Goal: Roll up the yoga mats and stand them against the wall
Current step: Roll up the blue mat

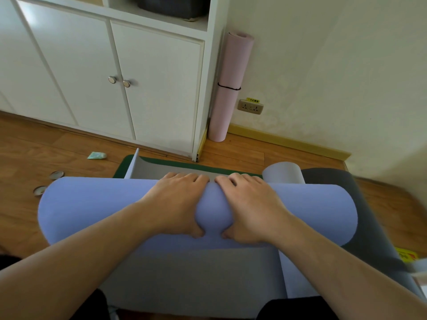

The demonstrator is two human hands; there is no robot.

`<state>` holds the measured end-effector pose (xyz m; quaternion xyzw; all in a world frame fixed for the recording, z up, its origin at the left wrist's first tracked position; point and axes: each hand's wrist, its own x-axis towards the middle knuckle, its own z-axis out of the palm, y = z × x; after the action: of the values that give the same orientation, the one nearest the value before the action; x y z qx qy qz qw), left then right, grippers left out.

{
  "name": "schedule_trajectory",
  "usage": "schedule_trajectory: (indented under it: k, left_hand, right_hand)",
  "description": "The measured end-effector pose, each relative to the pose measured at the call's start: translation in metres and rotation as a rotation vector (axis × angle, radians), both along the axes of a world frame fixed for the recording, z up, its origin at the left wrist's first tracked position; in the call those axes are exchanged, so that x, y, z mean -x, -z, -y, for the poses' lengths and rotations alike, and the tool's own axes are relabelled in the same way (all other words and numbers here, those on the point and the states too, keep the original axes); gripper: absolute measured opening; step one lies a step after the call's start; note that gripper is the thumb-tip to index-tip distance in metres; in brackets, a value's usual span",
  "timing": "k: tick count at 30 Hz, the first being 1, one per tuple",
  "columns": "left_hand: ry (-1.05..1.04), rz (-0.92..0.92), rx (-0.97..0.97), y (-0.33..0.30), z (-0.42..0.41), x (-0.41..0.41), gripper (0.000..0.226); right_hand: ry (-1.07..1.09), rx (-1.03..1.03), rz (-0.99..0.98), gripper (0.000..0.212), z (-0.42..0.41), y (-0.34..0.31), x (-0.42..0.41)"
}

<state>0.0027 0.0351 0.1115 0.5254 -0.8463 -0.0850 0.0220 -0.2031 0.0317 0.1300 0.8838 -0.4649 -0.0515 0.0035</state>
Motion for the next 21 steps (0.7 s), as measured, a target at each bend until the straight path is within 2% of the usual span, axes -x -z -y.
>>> schedule_trajectory:
  k: [4, 5, 8, 12, 13, 17, 21]
  left_hand:
    - [0.059, 0.115, 0.127, 0.007, -0.007, 0.006, 0.124]
    - [0.058, 0.155, 0.144, 0.009, -0.008, 0.009, 0.124]
    - [0.069, 0.18, 0.195, 0.013, -0.005, 0.013, 0.105]
    - [0.051, 0.085, 0.121, 0.005, 0.005, 0.003, 0.098]
    - [0.03, 0.044, 0.078, 0.002, 0.006, 0.0, 0.098]
    - [0.012, -0.026, -0.023, -0.002, 0.005, -0.006, 0.096]
    - [0.048, 0.007, 0.057, 0.002, -0.002, -0.003, 0.113]
  right_hand:
    - [0.087, -0.094, 0.031, 0.101, 0.007, -0.007, 0.005]
    - [0.122, -0.147, 0.058, 0.098, 0.008, -0.008, 0.005]
    - [0.139, -0.223, 0.106, 0.094, 0.005, -0.006, 0.005]
    - [0.053, -0.066, -0.014, 0.131, -0.005, -0.002, 0.003]
    - [0.027, -0.009, -0.049, 0.135, -0.007, 0.0, 0.003]
    - [-0.01, 0.046, -0.037, 0.115, -0.005, 0.004, 0.0]
    - [0.009, 0.014, 0.01, 0.101, 0.005, -0.002, 0.003]
